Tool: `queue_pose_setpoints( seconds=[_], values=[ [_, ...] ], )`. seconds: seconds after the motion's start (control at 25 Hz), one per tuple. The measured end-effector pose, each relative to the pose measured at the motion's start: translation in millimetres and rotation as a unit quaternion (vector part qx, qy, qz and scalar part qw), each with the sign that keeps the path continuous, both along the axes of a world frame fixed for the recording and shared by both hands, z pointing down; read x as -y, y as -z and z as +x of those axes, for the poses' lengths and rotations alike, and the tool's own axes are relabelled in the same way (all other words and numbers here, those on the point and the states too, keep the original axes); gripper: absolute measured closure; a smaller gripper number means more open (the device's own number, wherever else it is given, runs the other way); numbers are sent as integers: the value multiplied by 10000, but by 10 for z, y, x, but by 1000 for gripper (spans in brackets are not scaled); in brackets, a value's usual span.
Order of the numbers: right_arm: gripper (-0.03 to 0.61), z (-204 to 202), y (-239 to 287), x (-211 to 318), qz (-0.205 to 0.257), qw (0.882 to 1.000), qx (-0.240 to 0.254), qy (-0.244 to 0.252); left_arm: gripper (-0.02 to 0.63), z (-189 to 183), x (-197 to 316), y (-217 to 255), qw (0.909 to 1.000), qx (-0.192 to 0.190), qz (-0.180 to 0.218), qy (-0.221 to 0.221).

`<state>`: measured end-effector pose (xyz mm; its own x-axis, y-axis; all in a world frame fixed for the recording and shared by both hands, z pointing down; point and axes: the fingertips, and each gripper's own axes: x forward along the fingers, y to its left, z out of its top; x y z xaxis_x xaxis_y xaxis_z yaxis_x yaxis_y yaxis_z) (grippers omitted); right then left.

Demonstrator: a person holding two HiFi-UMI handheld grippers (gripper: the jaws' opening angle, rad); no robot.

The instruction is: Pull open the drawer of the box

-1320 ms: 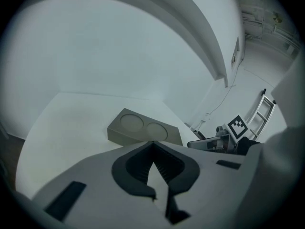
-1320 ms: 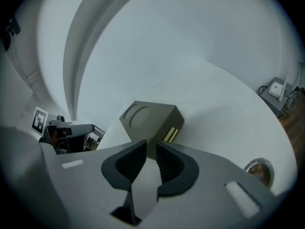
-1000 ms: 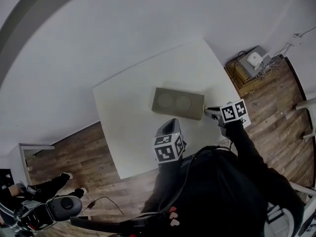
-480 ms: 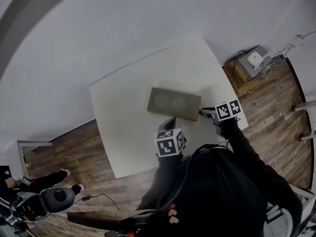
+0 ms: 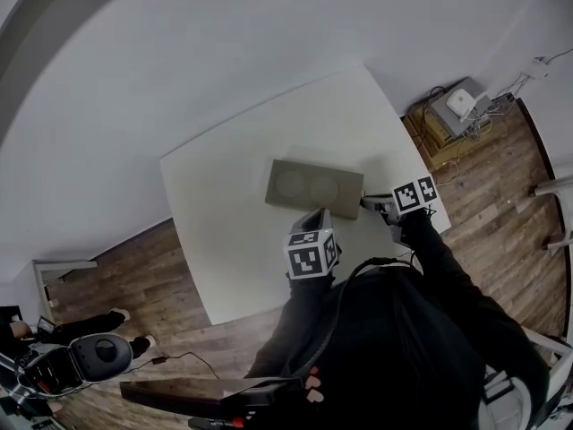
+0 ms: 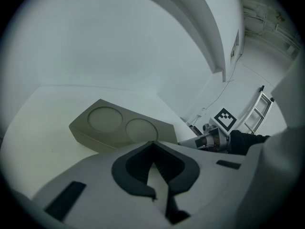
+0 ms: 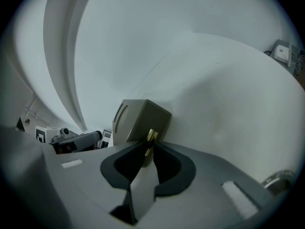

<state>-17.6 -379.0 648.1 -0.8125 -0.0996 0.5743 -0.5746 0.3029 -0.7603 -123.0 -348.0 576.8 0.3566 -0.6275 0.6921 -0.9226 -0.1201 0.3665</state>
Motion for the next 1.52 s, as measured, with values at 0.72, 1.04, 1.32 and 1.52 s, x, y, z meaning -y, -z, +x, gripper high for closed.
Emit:
queue_pose_setpoints(
  seconds=[0.72, 1.04, 1.32, 1.52],
  values=[
    [546, -1, 27, 30, -108, 9987, -235, -446, 619, 100, -5, -179, 9994, 34, -249, -235],
    [548, 91, 5, -73, -54, 9986, -305, -420, 620, 172, -125, -230, 9995, 39, -246, -213],
    [546, 156, -7, -95, -34, 9987, -290, -426, 619, 231, -139, -275, 9994, 36, -279, -209],
    [546, 126, 5, -67, -51, 9985, -303, -443, 619, 186, -105, -280, 9993, 18, -326, -175]
  ],
)
